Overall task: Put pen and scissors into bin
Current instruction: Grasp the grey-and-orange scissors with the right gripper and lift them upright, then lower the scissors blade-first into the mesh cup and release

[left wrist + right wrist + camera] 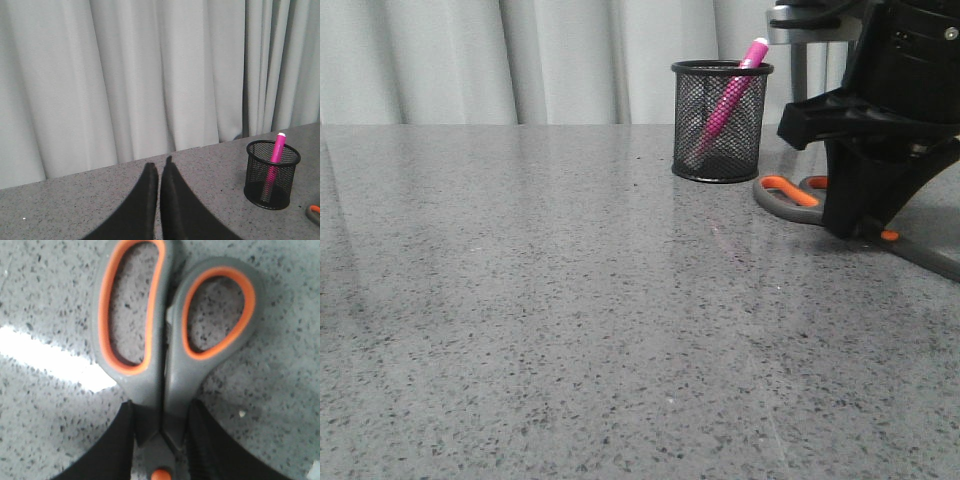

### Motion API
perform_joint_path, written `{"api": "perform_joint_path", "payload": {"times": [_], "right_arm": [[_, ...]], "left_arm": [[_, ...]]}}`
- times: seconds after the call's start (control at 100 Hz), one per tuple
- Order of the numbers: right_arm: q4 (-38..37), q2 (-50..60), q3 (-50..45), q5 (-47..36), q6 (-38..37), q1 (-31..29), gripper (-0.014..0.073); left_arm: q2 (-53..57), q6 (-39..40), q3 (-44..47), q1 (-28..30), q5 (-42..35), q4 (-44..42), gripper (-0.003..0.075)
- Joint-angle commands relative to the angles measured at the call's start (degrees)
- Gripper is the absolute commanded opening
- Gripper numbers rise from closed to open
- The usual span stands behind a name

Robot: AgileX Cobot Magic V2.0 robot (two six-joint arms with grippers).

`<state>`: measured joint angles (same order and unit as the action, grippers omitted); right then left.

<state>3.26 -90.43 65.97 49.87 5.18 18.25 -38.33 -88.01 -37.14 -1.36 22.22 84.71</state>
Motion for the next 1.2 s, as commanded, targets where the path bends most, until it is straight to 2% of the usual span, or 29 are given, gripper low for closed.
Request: {"api": "perform_joint_path", "payload": {"times": [0.0, 0.09, 0.29, 0.44, 0.61, 0.67, 0.91, 1.19], "right_arm": [[-0.56, 6.88, 0.63, -4.39, 0.11, -0.07, -0.0071], [-0.13, 12.53, -2.07, -12.05, 0.11, -0.07, -0.0071], [-0.03, 21.07, -8.52, -36.79, 0.11, -0.07, -0.0071], [0.12, 19.69, -8.62, -52.31, 0.11, 0.87, -0.0071], [0.12, 13.44, -8.37, -77.44, 0.11, 2.83, -0.0071], [0.12, 9.98, -7.35, -83.80, 0.11, 3.17, -0.0071], [0.12, -0.03, -0.33, -85.82, 0.11, 3.24, -0.0071], [0.12, -3.98, -1.03, -84.40, 0.11, 3.24, -0.0071]], "left_arm": [[0.12, -0.10, -1.60, -0.39, -0.41, 2.32, -0.0019], [0.12, -0.10, -1.60, -0.39, -0.41, 2.32, -0.0019], [0.12, -0.10, -1.60, -0.39, -0.52, 2.32, -0.0019], [0.12, -0.10, -1.60, -0.39, -0.52, 2.32, -0.0019], [0.12, -0.10, -1.60, -0.39, -0.52, 2.32, -0.0019], [0.12, -0.10, -1.60, -0.39, -0.76, 2.32, -0.0019], [0.12, -0.10, -1.60, -0.39, -1.03, 2.32, -0.0019], [0.12, -0.10, -1.60, -0.39, -2.03, 2.32, -0.0019]]}}
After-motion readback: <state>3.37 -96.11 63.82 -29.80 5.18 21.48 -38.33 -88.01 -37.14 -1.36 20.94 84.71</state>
